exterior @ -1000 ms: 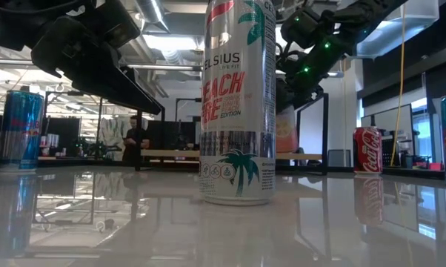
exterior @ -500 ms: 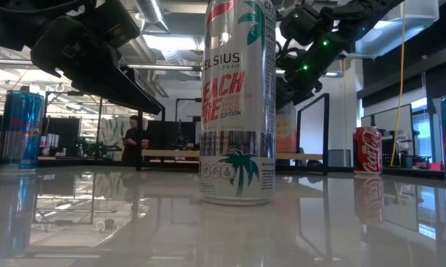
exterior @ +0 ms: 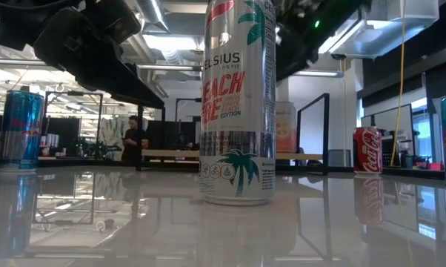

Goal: Place canned beverage on shelf
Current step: Put the right blue soda can on the shelf

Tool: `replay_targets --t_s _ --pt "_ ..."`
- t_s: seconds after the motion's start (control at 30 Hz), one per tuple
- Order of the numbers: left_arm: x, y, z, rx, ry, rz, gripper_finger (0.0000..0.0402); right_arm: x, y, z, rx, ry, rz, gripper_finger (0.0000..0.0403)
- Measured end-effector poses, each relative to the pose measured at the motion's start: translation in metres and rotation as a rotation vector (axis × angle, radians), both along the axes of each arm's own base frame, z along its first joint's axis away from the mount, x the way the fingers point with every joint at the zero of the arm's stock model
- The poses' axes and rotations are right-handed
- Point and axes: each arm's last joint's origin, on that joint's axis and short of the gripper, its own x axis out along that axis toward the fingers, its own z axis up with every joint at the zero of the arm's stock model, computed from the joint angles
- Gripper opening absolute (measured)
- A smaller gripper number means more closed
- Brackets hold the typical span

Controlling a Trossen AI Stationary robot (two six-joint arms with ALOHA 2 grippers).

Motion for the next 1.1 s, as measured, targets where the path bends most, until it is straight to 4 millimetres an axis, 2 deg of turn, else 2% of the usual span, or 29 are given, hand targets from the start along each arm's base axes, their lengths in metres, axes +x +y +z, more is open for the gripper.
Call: replay_targets --t_s 0.13,0.33,0.5,0.67,0.8,0.87,1.1 --pt "0.000 -0.001 0.000 -0.005 -0.003 -0.008 0.0222 0.000 0.042 0.001 0.040 -0.024 0.169 0.0397" --pt "0.000 -0.005 0.002 -0.035 -0.019 -0.063 0.0222 -0.005 0.103 -0.028 0.100 -0.059 0.408 0.0397" --pt "0.001 -0.010 0.005 -0.033 -0.054 -0.117 0.0222 -0.016 0.138 -0.049 0.135 -0.137 0.524 0.0397" --pt "0.004 -0.015 0.005 -0.032 -0.089 -0.149 0.0222 -0.023 0.156 -0.068 0.150 -0.189 0.550 0.0397" --pt "0.005 -0.014 0.008 -0.028 -0.054 -0.119 0.0222 -0.022 0.163 -0.082 0.125 -0.193 0.536 0.0397" --pt "0.005 -0.012 0.019 -0.019 -0.003 -0.090 0.0222 -0.020 0.164 -0.086 0.117 -0.195 0.528 0.0397" --pt "-0.002 -0.008 0.078 0.031 0.238 0.055 0.0222 -0.017 0.164 -0.095 0.078 -0.169 0.490 0.0397"
